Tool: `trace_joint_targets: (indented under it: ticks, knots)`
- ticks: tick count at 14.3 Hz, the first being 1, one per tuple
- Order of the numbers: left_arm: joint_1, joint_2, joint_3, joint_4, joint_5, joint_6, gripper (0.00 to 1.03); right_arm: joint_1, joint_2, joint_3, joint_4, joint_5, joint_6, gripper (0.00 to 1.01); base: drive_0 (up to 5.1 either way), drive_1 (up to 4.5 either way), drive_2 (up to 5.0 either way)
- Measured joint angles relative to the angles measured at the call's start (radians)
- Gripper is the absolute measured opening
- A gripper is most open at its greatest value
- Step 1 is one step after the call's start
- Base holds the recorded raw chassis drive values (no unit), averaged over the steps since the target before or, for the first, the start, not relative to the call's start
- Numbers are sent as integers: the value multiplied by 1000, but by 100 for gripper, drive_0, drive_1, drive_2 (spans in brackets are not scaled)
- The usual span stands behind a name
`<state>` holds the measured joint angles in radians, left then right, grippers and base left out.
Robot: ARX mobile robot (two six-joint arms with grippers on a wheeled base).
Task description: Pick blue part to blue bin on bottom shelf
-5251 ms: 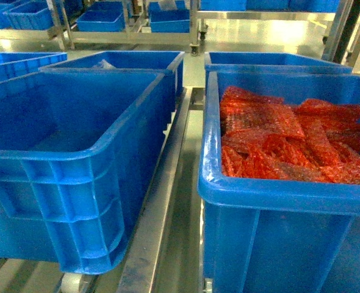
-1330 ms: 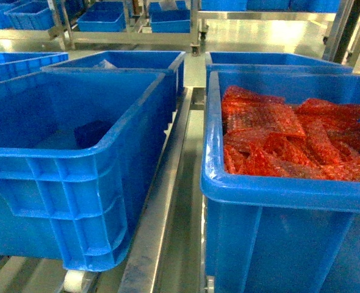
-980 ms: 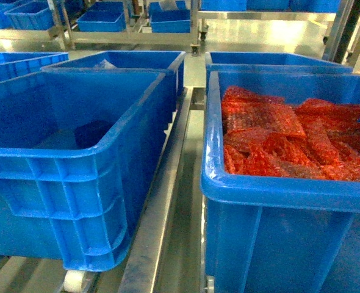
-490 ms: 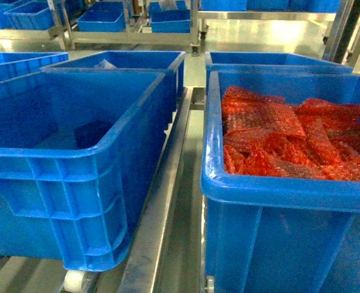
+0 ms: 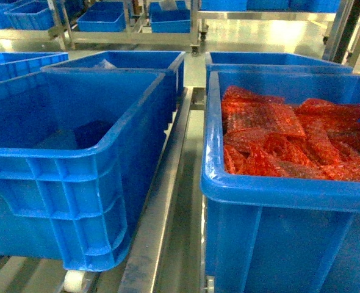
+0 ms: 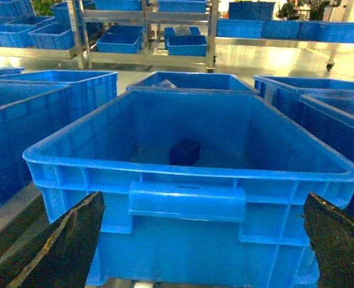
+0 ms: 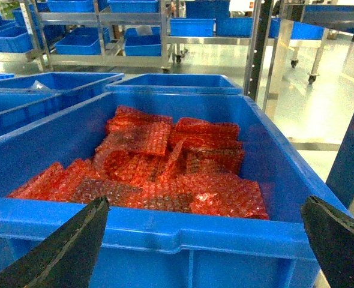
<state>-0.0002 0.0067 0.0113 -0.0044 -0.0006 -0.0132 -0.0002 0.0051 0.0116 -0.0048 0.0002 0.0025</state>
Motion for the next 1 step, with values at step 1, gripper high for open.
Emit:
trace_joint_targets:
  ticks: [1]
  knots:
    - [0, 0, 0, 0, 0, 0, 98, 0, 0, 0, 0, 0, 0, 98, 0, 0, 0]
